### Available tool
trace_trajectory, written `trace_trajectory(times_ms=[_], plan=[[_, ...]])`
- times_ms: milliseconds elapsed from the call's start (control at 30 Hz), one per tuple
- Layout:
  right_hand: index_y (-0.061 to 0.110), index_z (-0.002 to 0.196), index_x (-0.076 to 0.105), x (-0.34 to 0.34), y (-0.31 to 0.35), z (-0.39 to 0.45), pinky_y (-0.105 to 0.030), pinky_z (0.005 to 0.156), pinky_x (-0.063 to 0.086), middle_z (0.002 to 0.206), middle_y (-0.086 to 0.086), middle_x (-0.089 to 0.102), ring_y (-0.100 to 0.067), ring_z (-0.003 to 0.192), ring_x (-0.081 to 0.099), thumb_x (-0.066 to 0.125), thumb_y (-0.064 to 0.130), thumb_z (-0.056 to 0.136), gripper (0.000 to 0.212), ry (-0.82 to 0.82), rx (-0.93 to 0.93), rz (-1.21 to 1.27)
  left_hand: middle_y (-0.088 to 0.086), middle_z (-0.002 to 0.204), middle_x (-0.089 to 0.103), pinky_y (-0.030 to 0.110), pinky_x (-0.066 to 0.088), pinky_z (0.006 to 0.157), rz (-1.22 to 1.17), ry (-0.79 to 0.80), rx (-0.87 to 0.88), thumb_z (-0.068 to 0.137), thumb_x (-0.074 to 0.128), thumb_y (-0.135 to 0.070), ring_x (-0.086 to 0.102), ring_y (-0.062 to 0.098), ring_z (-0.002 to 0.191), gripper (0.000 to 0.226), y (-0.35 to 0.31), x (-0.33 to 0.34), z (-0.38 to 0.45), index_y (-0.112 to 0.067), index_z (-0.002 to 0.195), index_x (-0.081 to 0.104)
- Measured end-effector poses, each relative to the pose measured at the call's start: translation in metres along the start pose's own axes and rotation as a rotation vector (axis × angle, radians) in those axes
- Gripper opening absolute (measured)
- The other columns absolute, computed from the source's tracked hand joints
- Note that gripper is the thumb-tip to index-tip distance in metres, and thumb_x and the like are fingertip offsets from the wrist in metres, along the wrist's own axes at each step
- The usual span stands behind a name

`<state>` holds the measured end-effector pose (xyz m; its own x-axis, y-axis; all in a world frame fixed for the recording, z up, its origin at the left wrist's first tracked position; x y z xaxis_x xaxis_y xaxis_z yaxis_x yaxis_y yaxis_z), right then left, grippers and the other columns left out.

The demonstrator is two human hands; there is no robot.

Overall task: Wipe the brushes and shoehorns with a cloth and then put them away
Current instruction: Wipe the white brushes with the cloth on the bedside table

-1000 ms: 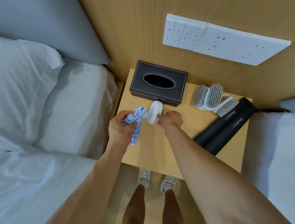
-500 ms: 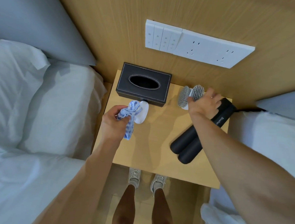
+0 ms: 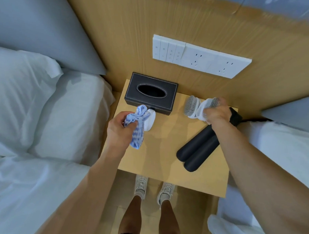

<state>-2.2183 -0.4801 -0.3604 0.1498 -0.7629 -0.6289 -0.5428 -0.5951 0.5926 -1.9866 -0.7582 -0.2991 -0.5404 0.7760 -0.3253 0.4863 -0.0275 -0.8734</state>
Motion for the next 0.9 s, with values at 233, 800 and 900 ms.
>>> trace_trajectory(times_ms=[233,800,900], plan=[[0.037,0.142,0.048,-0.049,0.024,-0.095,-0.048,0.089,0.059,0.144,-0.007,0.047,-0.033,0.126,0.055,0.066,-0.001,0.09,0.066,0.551,0.102,0.762,-0.018,0.083,0.066,0.022,0.058,0.064,0.049,0.074,0.056,0.09,0.063,-0.018,0.067,0.002,0.079,0.024,-0.066,-0.001,-0.017,-0.042,0.085,0.06],[0.03,0.134,0.063,-0.112,0.097,-0.241,-0.031,0.075,0.056,0.12,-0.001,0.071,-0.017,0.099,0.069,0.06,0.021,0.099,0.035,0.767,-0.279,0.55,-0.005,0.087,0.072,0.013,0.052,0.069,0.074,0.138,0.472,0.088,0.067,-0.01,0.066,0.005,0.079,0.023,-0.216,0.018,-0.096,-0.02,0.108,0.075],[0.028,0.129,0.065,-0.12,0.098,-0.244,-0.031,0.08,0.058,0.116,-0.004,0.074,-0.022,0.104,0.072,0.062,0.015,0.098,0.034,0.718,-0.322,0.499,-0.002,0.088,0.07,0.009,0.045,0.069,0.117,0.097,0.634,0.089,0.067,-0.009,0.061,0.004,0.077,0.02,-0.233,0.019,-0.108,-0.019,0.106,0.075]])
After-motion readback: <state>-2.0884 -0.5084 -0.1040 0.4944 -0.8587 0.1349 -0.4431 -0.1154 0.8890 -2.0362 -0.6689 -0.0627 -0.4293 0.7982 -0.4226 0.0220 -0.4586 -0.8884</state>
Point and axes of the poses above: each hand's wrist, its own z-axis towards the middle knuckle, its own x-axis out of the palm, y = z × x, the point moved 6 cm from there along z, towards the middle knuckle
